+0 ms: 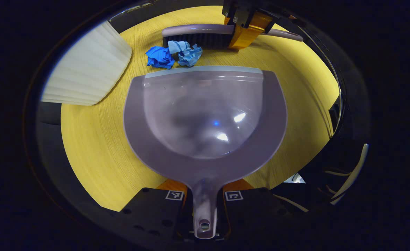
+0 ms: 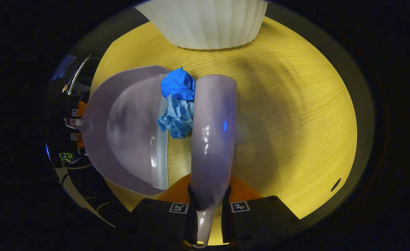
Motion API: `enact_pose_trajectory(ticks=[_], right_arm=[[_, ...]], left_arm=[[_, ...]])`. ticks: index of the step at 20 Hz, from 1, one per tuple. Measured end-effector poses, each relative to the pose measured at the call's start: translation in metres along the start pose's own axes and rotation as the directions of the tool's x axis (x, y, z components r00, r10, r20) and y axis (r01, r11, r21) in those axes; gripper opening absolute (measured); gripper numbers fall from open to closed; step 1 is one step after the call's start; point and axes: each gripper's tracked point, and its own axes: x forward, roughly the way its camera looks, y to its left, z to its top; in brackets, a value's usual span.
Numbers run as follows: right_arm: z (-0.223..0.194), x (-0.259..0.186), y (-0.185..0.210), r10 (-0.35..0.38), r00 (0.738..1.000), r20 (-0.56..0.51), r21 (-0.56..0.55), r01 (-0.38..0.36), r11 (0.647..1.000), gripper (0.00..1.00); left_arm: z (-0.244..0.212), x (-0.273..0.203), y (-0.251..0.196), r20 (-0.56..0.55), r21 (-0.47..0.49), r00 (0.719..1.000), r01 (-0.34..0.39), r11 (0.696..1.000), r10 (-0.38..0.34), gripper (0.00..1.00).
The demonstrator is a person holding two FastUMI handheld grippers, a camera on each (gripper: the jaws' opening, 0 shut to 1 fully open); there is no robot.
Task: Pick up the small broom and dustpan from the desktop, sweep the trash into the dustpan with the broom, and then empty the trash into the garbage bin.
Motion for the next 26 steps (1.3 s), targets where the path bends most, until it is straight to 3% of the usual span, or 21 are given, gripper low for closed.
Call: enact_pose_trajectory(ticks=[6, 11, 15, 17, 20, 22, 24, 26], right_arm=[[0.014, -0.001, 0.001, 0.023, 1.000, 0.001, -0.047, -0.023, 0.999, 0.29], [0.005, -0.003, 0.009, 0.129, 0.990, -0.054, -0.133, -0.135, 0.982, 0.29], [0.002, -0.014, 0.018, 0.257, 0.964, -0.062, -0.091, -0.262, 0.961, 0.29], [0.002, -0.025, 0.019, 0.291, 0.957, -0.021, -0.058, -0.292, 0.955, 0.29], [0.001, -0.044, 0.029, 0.248, 0.958, 0.143, -0.002, -0.250, 0.968, 0.29], [-0.001, -0.082, 0.033, 0.247, 0.918, 0.310, 0.038, -0.271, 0.962, 0.29], [-0.011, -0.125, 0.024, 0.185, 0.863, 0.470, 0.089, -0.255, 0.963, 0.29], [-0.021, -0.178, 0.012, 0.097, 0.765, 0.637, 0.177, -0.268, 0.947, 0.29]], left_arm=[[-0.002, -0.003, 0.017, -0.017, 0.072, 1.000, -0.015, 0.997, 0.016, 0.27], [-0.002, -0.003, 0.020, -0.011, 0.110, 0.999, -0.040, 0.993, 0.042, 0.27], [0.001, -0.004, 0.023, 0.013, 0.131, 0.999, -0.052, 0.990, 0.051, 0.27], [0.002, -0.003, 0.022, 0.046, 0.112, 0.997, -0.063, 0.992, 0.059, 0.28], [0.011, -0.002, 0.023, 0.153, 0.100, 0.983, -0.122, 0.987, 0.106, 0.27], [0.014, -0.002, 0.019, 0.212, 0.071, 0.970, -0.136, 0.988, 0.118, 0.27], [0.018, -0.008, 0.013, 0.261, 0.040, 0.957, -0.146, 0.988, 0.131, 0.27], [0.018, -0.021, 0.016, 0.307, 0.021, 0.939, -0.172, 0.985, 0.157, 0.28]])
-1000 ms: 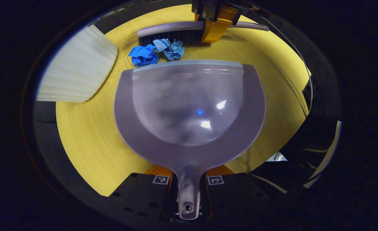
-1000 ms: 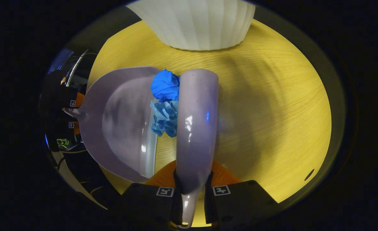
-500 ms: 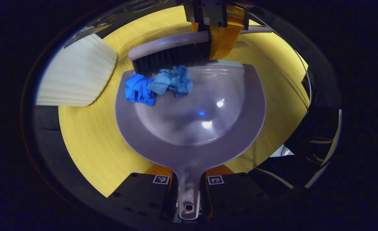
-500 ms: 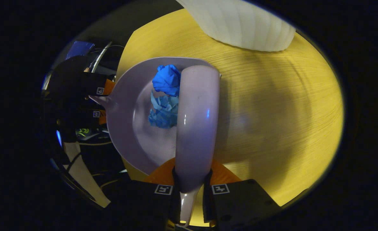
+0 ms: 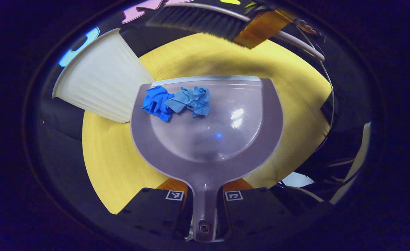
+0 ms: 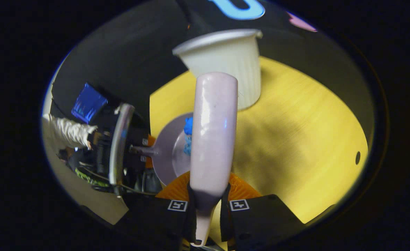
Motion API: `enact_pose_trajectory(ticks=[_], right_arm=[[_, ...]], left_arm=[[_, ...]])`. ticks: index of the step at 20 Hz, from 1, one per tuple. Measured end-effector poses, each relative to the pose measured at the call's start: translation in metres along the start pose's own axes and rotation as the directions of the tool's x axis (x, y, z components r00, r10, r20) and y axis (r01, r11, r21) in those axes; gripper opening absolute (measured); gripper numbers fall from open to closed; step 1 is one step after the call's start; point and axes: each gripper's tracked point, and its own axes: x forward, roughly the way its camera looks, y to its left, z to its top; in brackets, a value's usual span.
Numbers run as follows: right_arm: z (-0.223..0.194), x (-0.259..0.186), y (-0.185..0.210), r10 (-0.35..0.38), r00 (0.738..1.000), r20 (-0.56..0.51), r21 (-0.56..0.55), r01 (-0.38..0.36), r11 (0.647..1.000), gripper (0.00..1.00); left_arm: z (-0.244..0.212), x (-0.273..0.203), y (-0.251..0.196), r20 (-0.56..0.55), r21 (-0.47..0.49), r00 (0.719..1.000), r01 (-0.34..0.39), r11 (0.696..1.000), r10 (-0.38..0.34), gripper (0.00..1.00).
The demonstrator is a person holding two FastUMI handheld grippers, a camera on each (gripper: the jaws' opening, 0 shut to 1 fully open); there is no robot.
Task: Pick up the small broom and dustpan from the desktop, sweep the trash into the dustpan with the broom, and then empty the trash into the garbage bin.
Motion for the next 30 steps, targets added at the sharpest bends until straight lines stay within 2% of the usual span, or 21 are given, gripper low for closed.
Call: enact_pose_trajectory(ticks=[2, 4, 7, 10, 12, 15, 16, 18, 20, 22, 25, 28, 30], right_arm=[[0.003, -0.044, -0.009, -0.065, 0.984, 0.166, 0.059, 0.056, 0.997, 0.29], [-0.009, -0.047, -0.035, -0.183, 0.940, 0.288, 0.078, 0.167, 0.983, 0.28], [-0.031, -0.069, -0.055, -0.247, 0.877, 0.412, 0.158, 0.198, 0.967, 0.28], [-0.073, -0.082, -0.072, -0.299, 0.827, 0.476, 0.198, 0.231, 0.953, 0.29], [-0.111, -0.082, -0.074, -0.316, 0.806, 0.500, 0.227, 0.229, 0.946, 0.28], [-0.171, -0.097, -0.074, -0.339, 0.795, 0.503, 0.255, 0.238, 0.937, 0.29], [-0.191, -0.108, -0.076, -0.341, 0.793, 0.504, 0.266, 0.233, 0.935, 0.29], [-0.223, -0.115, -0.081, -0.360, 0.792, 0.493, 0.284, 0.245, 0.927, 0.28], [-0.247, -0.116, -0.086, -0.378, 0.792, 0.479, 0.291, 0.263, 0.920, 0.28], [-0.257, -0.114, -0.090, -0.374, 0.796, 0.476, 0.294, 0.257, 0.920, 0.29], [-0.267, -0.111, -0.097, -0.382, 0.795, 0.472, 0.310, 0.256, 0.915, 0.29], [-0.286, -0.110, -0.105, -0.386, 0.794, 0.469, 0.323, 0.253, 0.912, 0.28], [-0.296, -0.109, -0.106, -0.393, 0.797, 0.458, 0.320, 0.264, 0.910, 0.28]], left_arm=[[0.001, -0.014, -0.001, 0.057, 0.002, 0.998, -0.035, 0.999, 0.035, 0.27], [0.005, -0.024, -0.005, 0.119, 0.005, 0.989, -0.085, 0.996, 0.084, 0.28], [0.017, -0.030, 0.000, 0.207, 0.034, 0.963, -0.185, 0.982, 0.174, 0.27], [0.026, -0.030, 0.014, 0.267, 0.077, 0.920, -0.318, 0.945, 0.288, 0.26], [0.020, -0.026, 0.018, 0.282, 0.108, 0.880, -0.425, 0.899, 0.382, 0.26], [0.014, -0.021, 0.027, 0.269, 0.181, 0.802, -0.586, 0.790, 0.533, 0.26], [0.009, -0.014, 0.030, 0.250, 0.208, 0.782, -0.619, 0.757, 0.571, 0.26], [0.005, -0.004, 0.032, 0.217, 0.266, 0.742, -0.670, 0.693, 0.634, 0.26], [0.011, -0.015, 0.030, 0.195, 0.351, 0.689, -0.713, 0.607, 0.698, 0.26], [0.018, -0.020, 0.022, 0.173, 0.441, 0.644, -0.727, 0.526, 0.745, 0.26], [0.028, -0.021, 0.009, 0.189, 0.573, 0.559, -0.730, 0.371, 0.808, 0.26], [0.022, -0.014, 0.007, 0.216, 0.689, 0.488, -0.690, 0.222, 0.845, 0.25], [0.023, -0.014, 0.010, 0.272, 0.753, 0.428, -0.653, 0.086, 0.862, 0.26]])
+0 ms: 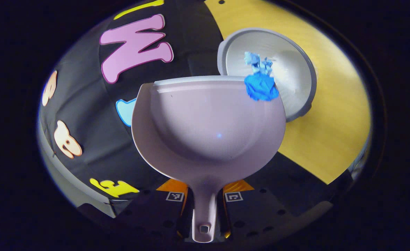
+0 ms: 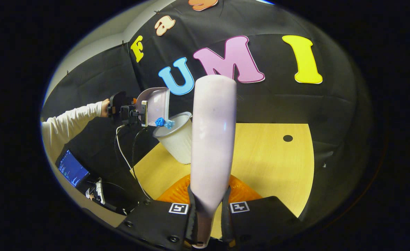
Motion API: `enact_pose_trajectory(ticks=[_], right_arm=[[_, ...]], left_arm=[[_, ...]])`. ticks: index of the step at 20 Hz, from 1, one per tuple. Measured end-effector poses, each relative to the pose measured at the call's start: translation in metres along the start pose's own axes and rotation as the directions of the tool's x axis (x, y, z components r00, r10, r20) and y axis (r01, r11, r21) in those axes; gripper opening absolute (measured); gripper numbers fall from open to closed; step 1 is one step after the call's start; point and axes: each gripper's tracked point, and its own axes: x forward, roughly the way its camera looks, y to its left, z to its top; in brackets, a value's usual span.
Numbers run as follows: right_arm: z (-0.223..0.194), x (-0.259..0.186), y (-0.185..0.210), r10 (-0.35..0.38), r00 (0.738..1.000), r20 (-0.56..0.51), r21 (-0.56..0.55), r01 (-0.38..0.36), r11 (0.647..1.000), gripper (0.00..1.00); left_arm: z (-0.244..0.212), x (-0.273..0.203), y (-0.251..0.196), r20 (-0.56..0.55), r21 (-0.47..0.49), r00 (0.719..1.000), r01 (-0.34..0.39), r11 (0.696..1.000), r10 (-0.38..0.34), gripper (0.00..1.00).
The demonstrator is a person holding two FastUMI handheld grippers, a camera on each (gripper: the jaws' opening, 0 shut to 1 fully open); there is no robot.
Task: Pick up the small broom and dustpan from the desktop, sweep the trash into the dustpan with the broom, and then empty the trash into the garbage bin.
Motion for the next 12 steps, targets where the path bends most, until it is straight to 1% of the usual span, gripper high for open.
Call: enact_pose_trajectory(ticks=[1, 2, 3, 4, 5, 6, 7, 8, 9, 10, 11, 12], right_arm=[[-0.004, -0.001, -0.003, -0.004, 1.000, -0.005, -0.007, 0.004, 1.000, 0.28], [-0.005, 0.002, 0.000, -0.009, 1.000, -0.010, -0.012, 0.009, 1.000, 0.28], [-0.007, 0.003, 0.000, -0.018, 1.000, -0.014, -0.021, 0.018, 1.000, 0.28], [-0.007, 0.006, 0.000, -0.029, 0.999, -0.017, -0.025, 0.029, 0.999, 0.29], [-0.005, 0.007, 0.000, -0.041, 0.999, -0.019, -0.026, 0.040, 0.999, 0.28], [0.002, 0.009, 0.000, -0.051, 0.999, -0.018, -0.020, 0.051, 0.999, 0.29], [0.010, 0.007, -0.001, -0.066, 0.998, -0.012, -0.009, 0.066, 0.998, 0.28], [0.027, 0.005, 0.000, -0.076, 0.997, 0.006, -0.001, 0.076, 0.997, 0.29], [0.044, -0.001, 0.004, -0.090, 0.995, 0.031, 0.001, 0.090, 0.996, 0.29], [0.070, -0.005, 0.013, -0.112, 0.992, 0.059, 0.000, 0.112, 0.994, 0.29], [0.094, -0.011, 0.019, -0.132, 0.987, 0.086, 0.001, 0.133, 0.991, 0.29], [0.115, -0.023, 0.028, -0.151, 0.982, 0.111, 0.012, 0.151, 0.989, 0.28]], left_arm=[[-0.004, 0.001, -0.002, 0.002, 0.060, 0.999, -0.048, 0.997, 0.048, 0.26], [-0.004, 0.001, -0.005, 0.005, 0.095, 0.997, -0.083, 0.992, 0.083, 0.26], [-0.005, 0.001, -0.007, 0.012, 0.099, 0.995, -0.096, 0.991, 0.095, 0.27], [-0.007, -0.001, -0.009, 0.025, 0.063, 0.995, -0.097, 0.993, 0.096, 0.26], [-0.009, -0.001, -0.008, 0.042, 0.003, 0.994, -0.102, 0.995, 0.102, 0.27], [-0.011, -0.003, -0.010, 0.058, -0.079, 0.993, -0.103, 0.992, 0.107, 0.26], [-0.009, -0.004, -0.012, 0.066, -0.169, 0.992, -0.093, 0.981, 0.105, 0.26], [-0.007, -0.003, -0.012, 0.086, -0.266, 0.991, -0.073, 0.961, 0.099, 0.26], [-0.008, 0.004, -0.012, 0.100, -0.370, 0.991, -0.047, 0.928, 0.090, 0.26], [-0.004, 0.005, -0.014, 0.116, -0.469, 0.990, -0.018, 0.883, 0.082, 0.26], [0.004, 0.005, -0.015, 0.146, -0.567, 0.986, 0.017, 0.824, 0.080, 0.26], [0.012, 0.006, -0.018, 0.171, -0.658, 0.983, 0.066, 0.750, 0.064, 0.26]])
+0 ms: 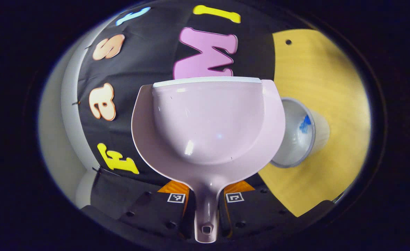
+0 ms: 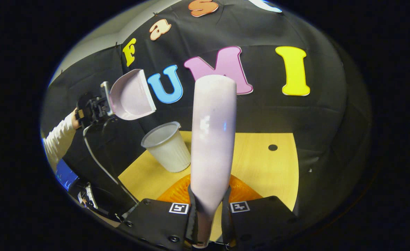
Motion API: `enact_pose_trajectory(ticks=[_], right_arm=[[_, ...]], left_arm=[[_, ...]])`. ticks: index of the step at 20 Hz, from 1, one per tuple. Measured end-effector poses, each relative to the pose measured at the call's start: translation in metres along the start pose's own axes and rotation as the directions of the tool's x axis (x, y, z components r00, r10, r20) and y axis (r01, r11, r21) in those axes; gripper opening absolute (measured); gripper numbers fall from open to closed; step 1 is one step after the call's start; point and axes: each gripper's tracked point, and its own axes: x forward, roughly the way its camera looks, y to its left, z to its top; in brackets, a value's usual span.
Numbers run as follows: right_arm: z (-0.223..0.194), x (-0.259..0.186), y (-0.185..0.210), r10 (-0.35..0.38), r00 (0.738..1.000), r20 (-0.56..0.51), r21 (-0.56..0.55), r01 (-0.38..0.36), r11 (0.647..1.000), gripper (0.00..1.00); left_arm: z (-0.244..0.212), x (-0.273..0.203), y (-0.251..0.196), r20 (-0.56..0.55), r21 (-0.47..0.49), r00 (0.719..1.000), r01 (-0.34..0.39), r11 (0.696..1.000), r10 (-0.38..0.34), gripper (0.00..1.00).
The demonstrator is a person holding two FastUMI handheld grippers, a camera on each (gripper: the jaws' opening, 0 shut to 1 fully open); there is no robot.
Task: Pick up the small broom and dustpan from the desktop, sweep the trash into the dustpan with the broom, and then empty the trash into the garbage bin.
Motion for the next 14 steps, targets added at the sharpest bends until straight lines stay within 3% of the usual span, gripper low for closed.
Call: enact_pose_trajectory(ticks=[1, 2, 3, 5, 7, 9, 11, 12, 14], right_arm=[[0.020, -0.009, 0.005, -0.022, 0.999, 0.027, 0.013, 0.021, 1.000, 0.28], [0.027, -0.014, 0.005, -0.044, 0.998, 0.052, 0.026, 0.043, 0.999, 0.28], [0.040, -0.011, 0.010, -0.066, 0.995, 0.074, 0.038, 0.063, 0.997, 0.28], [0.047, -0.006, 0.014, -0.099, 0.993, 0.069, 0.074, 0.094, 0.993, 0.28], [0.025, 0.013, 0.012, -0.153, 0.988, 0.023, 0.101, 0.150, 0.983, 0.28], [-0.010, 0.040, 0.000, -0.206, 0.977, -0.062, 0.112, 0.212, 0.971, 0.29], [-0.053, 0.064, -0.002, -0.198, 0.959, -0.204, 0.155, 0.231, 0.960, 0.28], [-0.077, 0.073, 0.000, -0.182, 0.938, -0.293, 0.176, 0.240, 0.955, 0.29], [-0.131, 0.102, -0.007, -0.184, 0.883, -0.431, 0.176, 0.283, 0.943, 0.29]], left_arm=[[0.009, -0.006, -0.010, 0.018, -0.129, 0.999, 0.041, 0.991, -0.039, 0.25], [0.018, -0.008, -0.027, 0.048, -0.260, 0.994, 0.106, 0.960, -0.096, 0.26], [0.034, -0.011, -0.046, 0.079, -0.370, 0.982, 0.189, 0.910, -0.171, 0.26], [0.058, -0.017, -0.096, 0.125, -0.545, 0.932, 0.351, 0.761, -0.339, 0.26], [0.083, -0.027, -0.163, 0.161, -0.657, 0.851, 0.470, 0.589, -0.500, 0.25], [0.099, -0.036, -0.223, 0.166, -0.716, 0.763, 0.529, 0.455, -0.625, 0.26], [0.108, -0.043, -0.280, 0.149, -0.735, 0.677, 0.564, 0.377, -0.721, 0.27], [0.114, -0.038, -0.308, 0.130, -0.742, 0.644, 0.568, 0.357, -0.754, 0.26], [0.100, -0.040, -0.359, 0.055, -0.753, 0.549, 0.571, 0.327, -0.834, 0.27]])
